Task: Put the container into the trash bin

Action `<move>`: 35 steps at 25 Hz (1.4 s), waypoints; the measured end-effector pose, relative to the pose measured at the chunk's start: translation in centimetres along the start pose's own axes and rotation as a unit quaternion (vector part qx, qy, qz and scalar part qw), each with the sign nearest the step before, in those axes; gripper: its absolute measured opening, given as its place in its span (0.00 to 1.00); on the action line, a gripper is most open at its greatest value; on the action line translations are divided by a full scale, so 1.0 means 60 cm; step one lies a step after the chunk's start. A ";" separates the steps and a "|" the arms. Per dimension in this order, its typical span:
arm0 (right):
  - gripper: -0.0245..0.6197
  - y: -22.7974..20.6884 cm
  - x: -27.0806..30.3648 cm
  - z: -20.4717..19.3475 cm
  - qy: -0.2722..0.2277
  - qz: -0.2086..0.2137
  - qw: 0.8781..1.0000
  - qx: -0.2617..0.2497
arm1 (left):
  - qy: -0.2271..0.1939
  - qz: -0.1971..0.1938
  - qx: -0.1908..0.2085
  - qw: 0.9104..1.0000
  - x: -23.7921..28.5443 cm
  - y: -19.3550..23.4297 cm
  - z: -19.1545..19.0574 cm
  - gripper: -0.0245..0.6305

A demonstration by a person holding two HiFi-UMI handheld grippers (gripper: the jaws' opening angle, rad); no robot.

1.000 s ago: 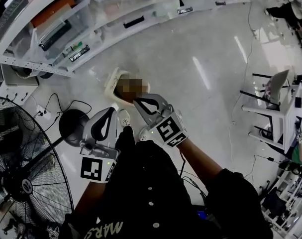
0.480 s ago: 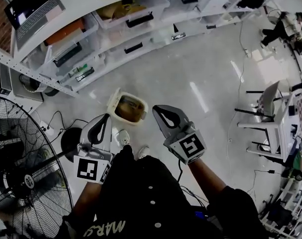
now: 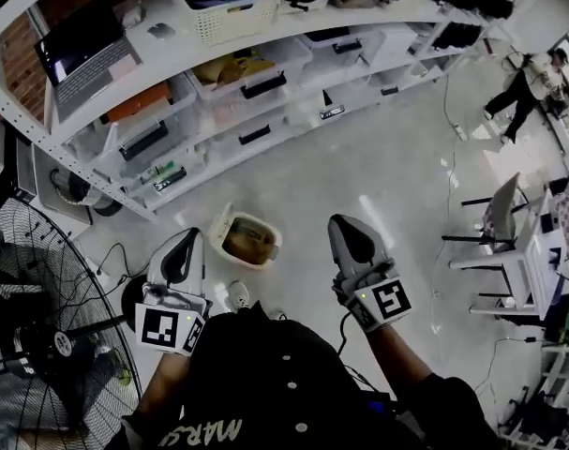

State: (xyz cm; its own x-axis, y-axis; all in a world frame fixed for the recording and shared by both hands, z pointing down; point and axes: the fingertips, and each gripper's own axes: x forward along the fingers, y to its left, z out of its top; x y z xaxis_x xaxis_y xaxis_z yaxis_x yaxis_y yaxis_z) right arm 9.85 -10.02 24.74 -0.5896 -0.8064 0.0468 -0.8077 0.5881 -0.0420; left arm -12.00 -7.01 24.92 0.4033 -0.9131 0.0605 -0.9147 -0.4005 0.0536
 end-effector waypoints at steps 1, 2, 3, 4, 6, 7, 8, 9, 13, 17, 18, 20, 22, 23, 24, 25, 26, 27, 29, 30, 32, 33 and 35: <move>0.08 -0.004 -0.005 0.010 -0.008 -0.006 1.000 -0.002 | -0.005 0.003 0.003 1.000 -0.002 0.003 0.007 0.04; 0.08 -0.008 -0.010 0.018 -0.016 -0.012 1.000 -0.004 | -0.008 0.005 0.005 1.000 -0.005 0.006 0.014 0.04; 0.08 -0.012 -0.015 0.025 -0.022 -0.017 1.000 -0.004 | -0.011 0.009 0.007 1.000 -0.009 0.009 0.018 0.04; 0.08 -0.016 -0.022 0.031 -0.027 -0.023 0.999 -0.004 | -0.014 0.012 0.009 1.000 -0.013 0.012 0.022 0.04; 0.08 -0.025 -0.035 0.042 -0.036 -0.036 0.999 -0.002 | -0.017 0.018 0.012 1.000 -0.020 0.017 0.029 0.04; 0.08 -0.031 -0.041 0.048 -0.041 -0.043 0.998 -0.002 | -0.019 0.021 0.013 1.000 -0.023 0.019 0.032 0.04; 0.08 -0.037 -0.047 0.054 -0.046 -0.049 0.998 -0.002 | -0.021 0.023 0.014 0.999 -0.025 0.021 0.035 0.04; 0.08 -0.043 -0.052 0.059 -0.051 -0.057 0.997 -0.003 | -0.023 0.026 0.015 0.999 -0.027 0.022 0.039 0.04; 0.08 -0.071 -0.077 0.057 -0.053 -0.089 0.995 -0.002 | -0.027 0.036 0.023 0.999 -0.038 0.029 0.047 0.04; 0.08 -0.090 -0.092 0.055 -0.057 -0.109 0.992 -0.003 | -0.029 0.051 0.030 0.998 -0.049 0.044 0.051 0.04; 0.08 -0.094 -0.094 0.055 -0.059 -0.113 0.992 -0.003 | -0.029 0.055 0.031 0.998 -0.053 0.049 0.052 0.04; 0.08 -0.101 -0.100 0.054 -0.058 -0.121 0.991 -0.001 | -0.029 0.065 0.032 0.997 -0.060 0.057 0.054 0.04; 0.08 -0.108 -0.107 0.052 -0.059 -0.129 0.990 0.004 | -0.028 0.073 0.032 0.996 -0.065 0.063 0.054 0.04; 0.08 -0.110 -0.110 0.052 -0.061 -0.132 0.989 0.004 | -0.028 0.076 0.032 0.996 -0.067 0.065 0.054 0.04; 0.08 -0.112 -0.112 0.051 -0.064 -0.134 0.989 0.003 | -0.029 0.079 0.032 0.996 -0.068 0.068 0.052 0.04; 0.08 -0.113 -0.114 0.050 -0.066 -0.136 0.988 0.002 | -0.029 0.082 0.031 0.996 -0.068 0.070 0.051 0.04; 0.08 -0.114 -0.115 0.048 -0.066 -0.138 0.988 0.001 | -0.028 0.084 0.031 0.996 -0.069 0.071 0.049 0.04; 0.08 -0.115 -0.116 0.047 -0.065 -0.140 0.988 -0.001 | -0.027 0.086 0.030 0.995 -0.068 0.073 0.048 0.04; 0.08 -0.118 -0.117 0.044 -0.063 -0.143 0.988 -0.006 | -0.027 0.089 0.031 0.995 -0.068 0.075 0.046 0.04; 0.08 -0.119 -0.118 0.043 -0.060 -0.145 0.988 -0.006 | -0.028 0.090 0.032 0.995 -0.068 0.076 0.046 0.04; 0.08 -0.120 -0.119 0.041 -0.056 -0.149 0.987 -0.005 | -0.029 0.091 0.035 0.995 -0.070 0.076 0.044 0.04; 0.08 -0.122 -0.120 0.040 -0.054 -0.150 0.987 -0.004 | -0.029 0.092 0.037 0.995 -0.072 0.077 0.043 0.04; 0.08 -0.126 -0.121 0.038 -0.053 -0.153 0.987 -0.004 | -0.027 0.096 0.038 0.994 -0.074 0.081 0.039 0.04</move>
State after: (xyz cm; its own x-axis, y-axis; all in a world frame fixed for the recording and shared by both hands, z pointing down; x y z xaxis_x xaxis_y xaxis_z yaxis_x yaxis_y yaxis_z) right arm 20.23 -8.77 22.45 -0.3141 -0.9482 -0.0480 -0.9482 0.3159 -0.0350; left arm -18.28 -5.08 22.57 0.2215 -0.9751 0.0090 -0.9747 -0.2216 -0.0291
